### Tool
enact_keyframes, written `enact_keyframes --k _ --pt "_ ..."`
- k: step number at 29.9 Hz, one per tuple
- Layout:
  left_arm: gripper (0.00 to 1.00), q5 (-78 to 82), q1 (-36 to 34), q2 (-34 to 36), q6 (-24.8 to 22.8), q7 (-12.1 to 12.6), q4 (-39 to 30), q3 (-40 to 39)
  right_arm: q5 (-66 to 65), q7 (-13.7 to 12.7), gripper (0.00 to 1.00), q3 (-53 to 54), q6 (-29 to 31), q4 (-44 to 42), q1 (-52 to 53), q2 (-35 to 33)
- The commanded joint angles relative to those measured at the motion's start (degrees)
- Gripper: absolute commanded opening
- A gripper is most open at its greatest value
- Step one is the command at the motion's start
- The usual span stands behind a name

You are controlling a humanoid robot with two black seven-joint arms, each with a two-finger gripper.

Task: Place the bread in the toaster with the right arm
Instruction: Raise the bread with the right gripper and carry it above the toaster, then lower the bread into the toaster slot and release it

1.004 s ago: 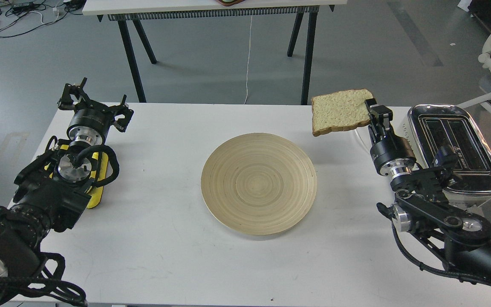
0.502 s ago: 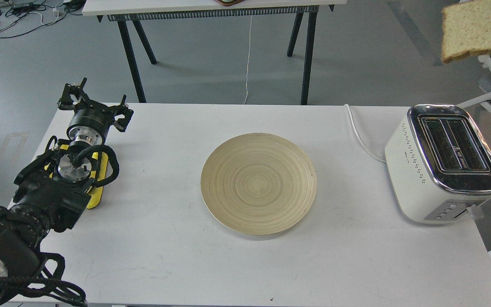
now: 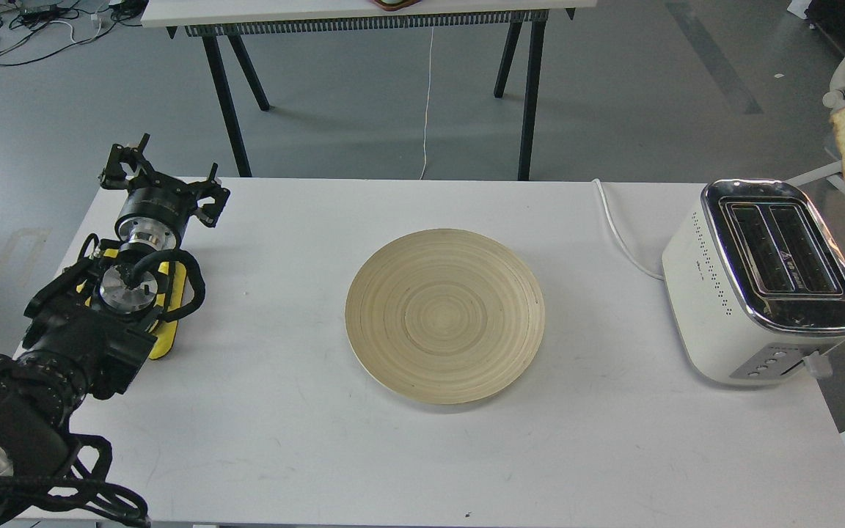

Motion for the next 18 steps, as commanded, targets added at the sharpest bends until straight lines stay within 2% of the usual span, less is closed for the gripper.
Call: enact_keyframes --k 1,8,18 --pt "1.00 -0.01 0.00 0.00 0.00 0.00 0.00 0.00 -0.27 -0.01 0.01 -2.45 0.00 0.05 -0.03 2.96" --pt "1.00 -0.01 0.00 0.00 0.00 0.00 0.00 0.00 -0.63 -0.01 0.01 -4.48 0.00 -0.21 -0.11 6.66" --pt "1.00 -0.01 0.00 0.00 0.00 0.00 0.00 0.00 -1.24 -0.01 0.03 -4.48 0.00 -0.13 -0.55 7.27"
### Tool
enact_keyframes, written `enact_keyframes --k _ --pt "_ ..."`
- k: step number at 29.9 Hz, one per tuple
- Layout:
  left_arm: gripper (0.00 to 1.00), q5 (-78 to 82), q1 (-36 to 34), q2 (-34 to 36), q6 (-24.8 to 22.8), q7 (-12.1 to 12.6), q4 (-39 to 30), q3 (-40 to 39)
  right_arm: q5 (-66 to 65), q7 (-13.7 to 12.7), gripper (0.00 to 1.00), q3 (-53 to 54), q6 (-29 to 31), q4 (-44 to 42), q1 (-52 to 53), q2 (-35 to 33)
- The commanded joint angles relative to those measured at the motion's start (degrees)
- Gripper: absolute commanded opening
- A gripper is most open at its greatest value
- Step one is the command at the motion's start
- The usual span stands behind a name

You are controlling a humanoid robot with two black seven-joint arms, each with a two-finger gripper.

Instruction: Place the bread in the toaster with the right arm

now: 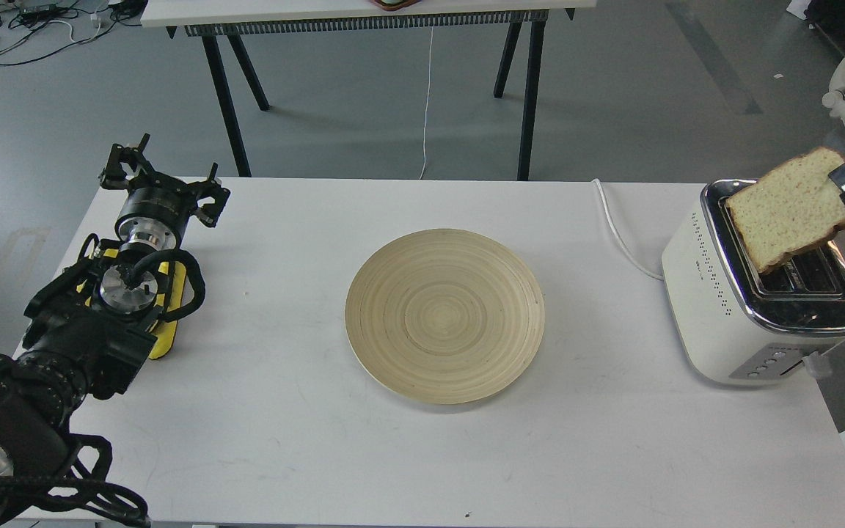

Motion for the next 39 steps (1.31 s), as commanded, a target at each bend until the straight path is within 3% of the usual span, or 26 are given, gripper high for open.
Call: enact_keyframes --k 1,19,20,23,24,25,34,39 --pt "1.00 0.00 0.00 0.00 0.00 0.00 0.00 0.00 -0.02 0.00 0.03 -0.01 0.04 0.00 -0.45 0.04" --pt "1.00 0.00 0.00 0.00 0.00 0.00 0.00 0.00 0.33 0.00 0.03 0.07 0.04 0.26 -2.55 -4.18" --pt "1.00 0.00 0.00 0.00 0.00 0.00 0.00 0.00 0.33 0.00 0.07 0.07 0.04 0.26 -2.56 -4.09" --pt "1.00 0.00 0.00 0.00 0.00 0.00 0.00 0.00 0.33 0.00 0.36 0.34 0.04 0.61 -2.56 -3.56" --pt "1.00 0.00 0.00 0.00 0.00 0.00 0.00 0.00 0.42 0.00 0.63 0.42 0.04 0.70 -2.56 -3.39" --pt "1.00 0.00 0.00 0.00 0.00 0.00 0.00 0.00 0.59 0.00 0.96 0.86 0.04 0.70 -2.56 -3.21" --pt "1.00 0.00 0.00 0.00 0.00 0.00 0.00 0.00 0.77 0.00 0.97 1.57 0.04 1.92 -1.68 -0.13" --pt "1.00 0.00 0.00 0.00 0.00 0.00 0.00 0.00 2.34 0.00 0.97 8.67 0.04 8.95 -0.97 0.65"
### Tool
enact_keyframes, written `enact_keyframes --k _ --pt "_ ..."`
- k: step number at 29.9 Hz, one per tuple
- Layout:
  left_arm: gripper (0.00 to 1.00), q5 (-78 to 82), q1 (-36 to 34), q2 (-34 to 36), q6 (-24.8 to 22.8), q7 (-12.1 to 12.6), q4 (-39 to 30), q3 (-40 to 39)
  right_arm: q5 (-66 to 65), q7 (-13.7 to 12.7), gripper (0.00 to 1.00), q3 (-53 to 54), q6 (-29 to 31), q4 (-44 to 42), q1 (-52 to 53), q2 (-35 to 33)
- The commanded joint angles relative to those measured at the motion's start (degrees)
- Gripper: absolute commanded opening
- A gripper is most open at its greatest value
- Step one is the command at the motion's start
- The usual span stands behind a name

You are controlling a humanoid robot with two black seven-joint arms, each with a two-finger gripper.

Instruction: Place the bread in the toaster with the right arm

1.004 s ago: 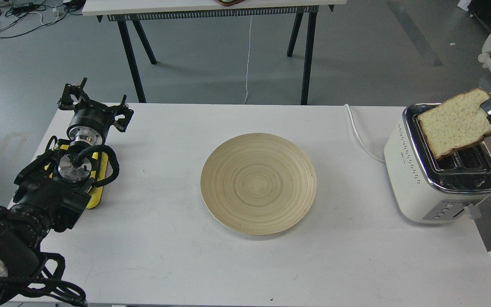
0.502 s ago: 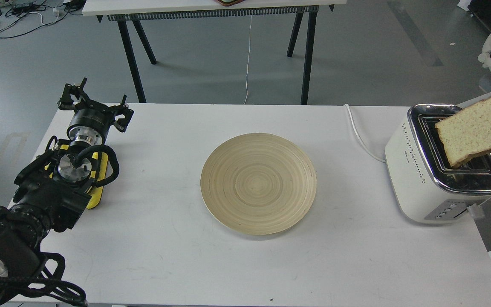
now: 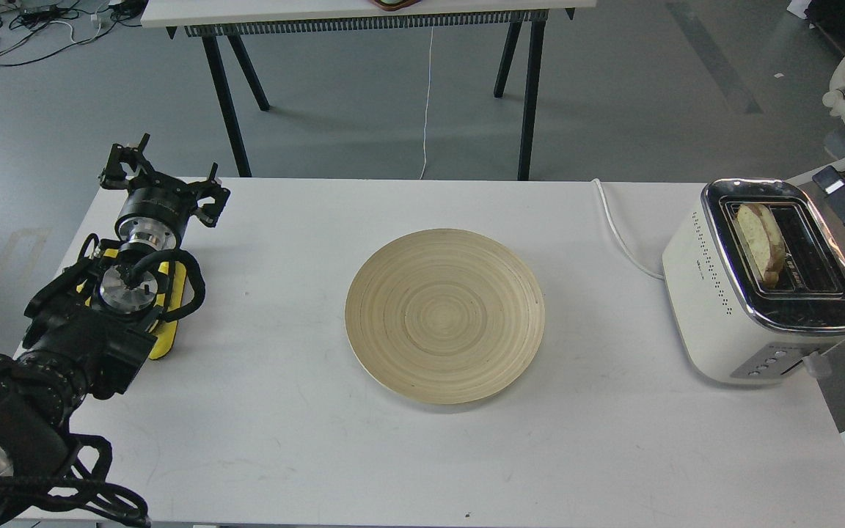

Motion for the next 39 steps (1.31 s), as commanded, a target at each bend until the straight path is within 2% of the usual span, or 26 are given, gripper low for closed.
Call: enact_keyframes --k 1,3,5,9,14,17,20,24,29,39 --pt "1.00 0.00 0.00 0.00 0.00 0.00 0.00 0.00 3.15 0.01 0.97 6.52 0.01 4.55 0.31 1.62" --pt "1.00 0.00 0.00 0.00 0.00 0.00 0.00 0.00 9.03 0.01 0.97 10.65 0.01 4.73 0.40 5.39" --pt "1.00 0.00 0.00 0.00 0.00 0.00 0.00 0.00 15.18 0.01 0.97 14.44 0.01 3.95 0.83 12.05" --pt "1.00 0.00 0.00 0.00 0.00 0.00 0.00 0.00 20.48 0.01 0.97 19.19 8.74 -1.23 1.10 26.02" --pt "1.00 0.00 0.00 0.00 0.00 0.00 0.00 0.00 20.92 0.01 0.97 22.62 15.25 -13.25 0.75 43.34" --pt "1.00 0.00 0.00 0.00 0.00 0.00 0.00 0.00 21.01 0.01 0.97 24.38 18.95 -19.25 0.31 50.39" --pt "1.00 0.00 0.00 0.00 0.00 0.00 0.00 0.00 21.10 0.01 0.98 26.92 19.05 -20.49 -0.74 53.30" --pt "1.00 0.00 0.00 0.00 0.00 0.00 0.00 0.00 22.15 0.01 0.98 29.13 20.71 -20.49 -2.94 53.74" --pt "1.00 0.00 0.00 0.00 0.00 0.00 0.00 0.00 29.18 0.01 0.98 29.39 25.28 -20.49 -3.73 54.45" --pt "1.00 0.00 0.00 0.00 0.00 0.00 0.00 0.00 29.45 0.01 0.98 29.48 24.15 -20.58 -4.87 54.54"
